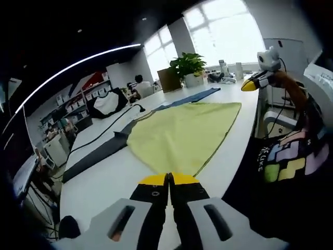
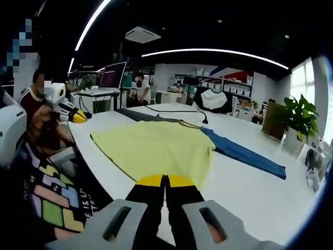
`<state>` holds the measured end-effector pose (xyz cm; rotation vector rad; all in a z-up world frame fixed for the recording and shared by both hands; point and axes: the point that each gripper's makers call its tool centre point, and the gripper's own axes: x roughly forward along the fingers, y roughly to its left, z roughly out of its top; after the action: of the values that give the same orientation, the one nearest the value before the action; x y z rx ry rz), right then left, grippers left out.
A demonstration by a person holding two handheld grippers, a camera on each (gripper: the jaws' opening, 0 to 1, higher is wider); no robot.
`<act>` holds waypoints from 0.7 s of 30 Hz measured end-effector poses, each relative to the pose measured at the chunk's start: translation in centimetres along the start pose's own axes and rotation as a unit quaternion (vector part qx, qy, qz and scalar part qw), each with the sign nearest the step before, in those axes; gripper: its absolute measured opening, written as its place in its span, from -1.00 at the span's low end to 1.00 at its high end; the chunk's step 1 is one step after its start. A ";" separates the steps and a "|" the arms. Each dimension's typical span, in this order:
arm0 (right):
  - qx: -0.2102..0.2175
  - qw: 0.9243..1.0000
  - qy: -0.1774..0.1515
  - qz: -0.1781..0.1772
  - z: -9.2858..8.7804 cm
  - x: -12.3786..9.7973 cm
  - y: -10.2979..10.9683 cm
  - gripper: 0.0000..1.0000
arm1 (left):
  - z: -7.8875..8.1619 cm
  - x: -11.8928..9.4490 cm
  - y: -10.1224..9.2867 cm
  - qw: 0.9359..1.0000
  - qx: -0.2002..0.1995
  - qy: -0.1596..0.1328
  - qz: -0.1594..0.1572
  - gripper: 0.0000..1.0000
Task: Fold the garment on the visible template until the final outline fits inside the template.
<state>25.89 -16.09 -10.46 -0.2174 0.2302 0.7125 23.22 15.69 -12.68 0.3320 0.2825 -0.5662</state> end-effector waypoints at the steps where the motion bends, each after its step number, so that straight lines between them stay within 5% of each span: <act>1: -0.022 1.000 -0.009 -0.010 0.7 -0.2 -0.2 -1.00 | 1.0 0.1 -0.4 1.000 -0.011 -0.022 -0.008 -0.98; 10: 0.003 0.996 -0.074 -0.044 4.3 -1.8 -2.0 -1.00 | 5.3 -0.2 -0.6 0.995 -0.041 -0.094 -0.009 -0.94; 13: 0.065 0.992 -0.108 -0.001 6.0 -2.1 -1.6 -1.00 | 5.9 0.0 0.6 0.996 0.017 -0.081 0.037 -0.92; 16: -0.006 0.992 -0.115 -0.042 7.3 -2.5 -3.1 -1.00 | 7.5 -0.1 0.1 0.993 0.005 -0.116 0.027 -0.90; 18: -0.024 0.990 -0.118 -0.066 8.1 -2.9 -4.2 -1.00 | 8.6 -0.3 -0.1 0.990 -0.011 -0.139 0.017 -0.90; 21: -0.026 0.987 -0.137 -0.079 10.2 -4.0 -5.9 -1.00 | 9.5 -0.6 1.0 0.989 0.003 -0.144 0.045 -0.89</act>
<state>28.26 -20.09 1.07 -0.1834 -0.0673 0.5828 24.91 13.16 -3.59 0.2624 -0.0129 -0.5175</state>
